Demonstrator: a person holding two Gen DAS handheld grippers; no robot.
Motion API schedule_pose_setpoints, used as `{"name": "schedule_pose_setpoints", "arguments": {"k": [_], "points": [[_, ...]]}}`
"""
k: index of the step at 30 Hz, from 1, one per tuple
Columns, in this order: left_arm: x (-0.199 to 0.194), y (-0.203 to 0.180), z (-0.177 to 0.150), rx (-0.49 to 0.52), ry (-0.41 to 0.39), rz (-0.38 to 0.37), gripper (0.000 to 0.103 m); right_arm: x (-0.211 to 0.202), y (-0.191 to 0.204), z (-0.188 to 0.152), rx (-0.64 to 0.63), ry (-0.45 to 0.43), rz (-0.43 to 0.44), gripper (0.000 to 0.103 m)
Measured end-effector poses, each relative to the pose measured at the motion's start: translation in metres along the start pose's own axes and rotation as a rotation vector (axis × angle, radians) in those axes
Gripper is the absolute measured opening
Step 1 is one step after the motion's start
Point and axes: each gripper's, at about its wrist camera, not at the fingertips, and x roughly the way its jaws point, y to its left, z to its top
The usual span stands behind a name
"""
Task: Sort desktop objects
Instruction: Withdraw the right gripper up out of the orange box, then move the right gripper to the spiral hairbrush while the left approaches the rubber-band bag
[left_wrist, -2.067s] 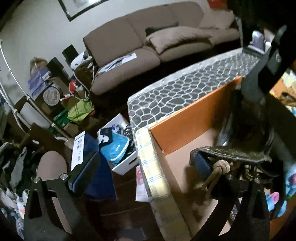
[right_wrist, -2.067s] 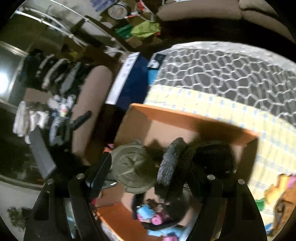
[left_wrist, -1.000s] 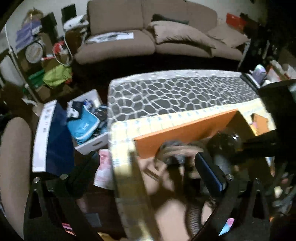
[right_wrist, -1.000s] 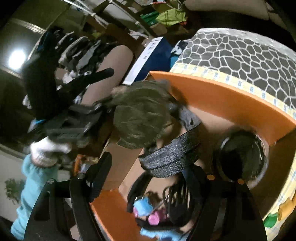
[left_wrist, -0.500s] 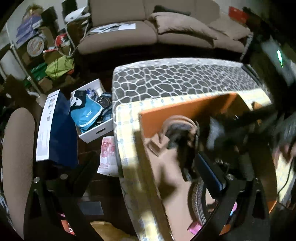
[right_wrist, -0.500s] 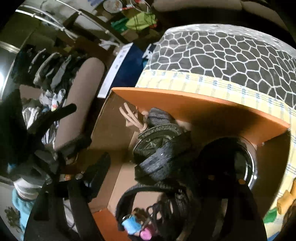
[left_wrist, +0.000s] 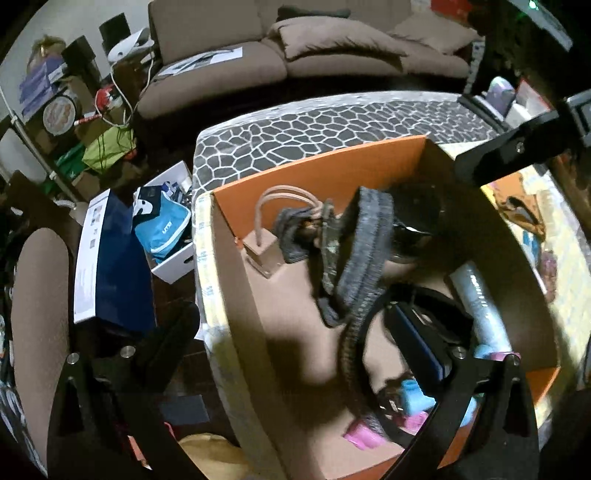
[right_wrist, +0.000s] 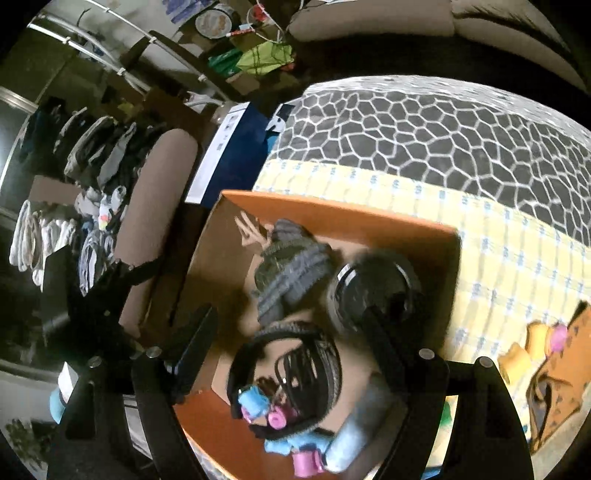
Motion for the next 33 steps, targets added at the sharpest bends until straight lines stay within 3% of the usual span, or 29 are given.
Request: {"name": "schedule_pose_setpoints", "arguments": {"k": [7,16,21,25,33], "points": [[-0.024,-0.009,-0.008,-0.057,-0.018,-0.004,0.102,-0.019,-0.001,-0.029,-0.024,-0.024,-0.061,0.082],[-0.053,-0.023,-0.028,-0.162,-0.035,-0.004,0.102,-0.047,0.006,-0.076,-0.113,-0.115,-0.254,0.082],[-0.069,-0.035,-0.04,-0.187,-0.046,0.015,0.102,-0.059,0.014,-0.105,-0.133,-0.165,-0.268,0.089],[-0.085,-0.046,-0.048,-0.191,-0.061,0.017,0.102,-0.066,0.02,-0.123,-0.13,-0.179,-0.276,0.101],[-0.109,-0.073,-0.063,-0.185,-0.075,0.006,0.103,-0.08,0.028,-0.154,-0.126,-0.205,-0.314,0.102]]}}
